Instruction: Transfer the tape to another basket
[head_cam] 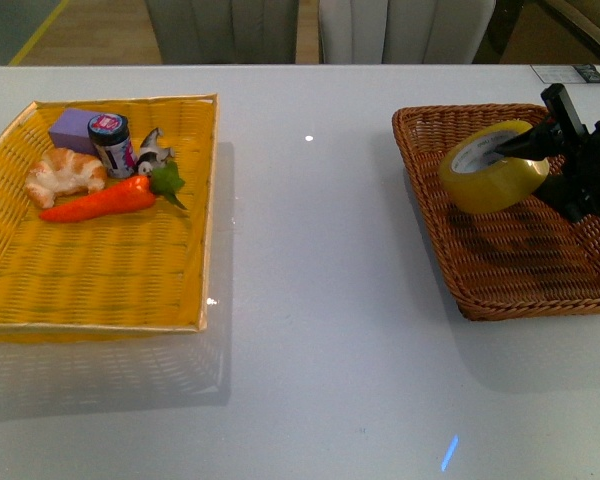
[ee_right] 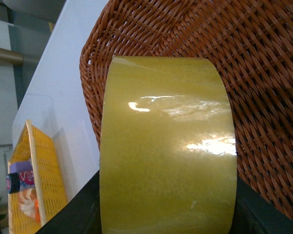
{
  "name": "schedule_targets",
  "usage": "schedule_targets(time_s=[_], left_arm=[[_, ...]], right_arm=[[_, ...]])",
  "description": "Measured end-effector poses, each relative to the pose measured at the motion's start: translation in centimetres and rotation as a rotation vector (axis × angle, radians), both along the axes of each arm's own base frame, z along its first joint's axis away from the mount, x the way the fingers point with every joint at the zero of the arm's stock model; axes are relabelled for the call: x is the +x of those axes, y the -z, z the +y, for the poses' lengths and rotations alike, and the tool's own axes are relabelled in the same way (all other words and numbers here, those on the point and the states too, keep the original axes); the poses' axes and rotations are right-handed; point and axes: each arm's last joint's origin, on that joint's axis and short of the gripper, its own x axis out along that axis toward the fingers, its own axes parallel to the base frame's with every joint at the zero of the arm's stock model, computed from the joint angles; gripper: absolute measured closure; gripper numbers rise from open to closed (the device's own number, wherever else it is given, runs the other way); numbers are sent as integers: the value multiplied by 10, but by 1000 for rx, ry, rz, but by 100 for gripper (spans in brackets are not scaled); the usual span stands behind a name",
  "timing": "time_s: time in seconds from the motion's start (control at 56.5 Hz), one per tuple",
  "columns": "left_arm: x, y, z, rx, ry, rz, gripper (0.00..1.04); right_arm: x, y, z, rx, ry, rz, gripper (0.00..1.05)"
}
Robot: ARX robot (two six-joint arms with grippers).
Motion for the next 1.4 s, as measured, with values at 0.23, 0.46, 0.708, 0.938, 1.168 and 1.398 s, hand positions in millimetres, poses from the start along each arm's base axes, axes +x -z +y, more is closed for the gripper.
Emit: schedule_targets(time_s=[0.23,0.46,0.708,0.938,1.168,1.398], left_arm=[[-10,8,6,0,-19,-17,103],[-19,8,6,0,-20,-18,103],[-27,7,6,0,-20,-23,103],[-33,6,6,0,-20,-24,103],[-38,7,6,0,-20,-24,103],[-50,10,6,0,-21,-11,103]], right_arm=[[15,9,13,-25,1,38,58],[10,15,5,-53,44,55,32],[-30,14,-26,-51,92,68,9],[-88,-70,-45,-75,138,-185,9],[-180,-129,-19,-406,157,-522,21],[-234,-127,2,-811,100,-666,65]])
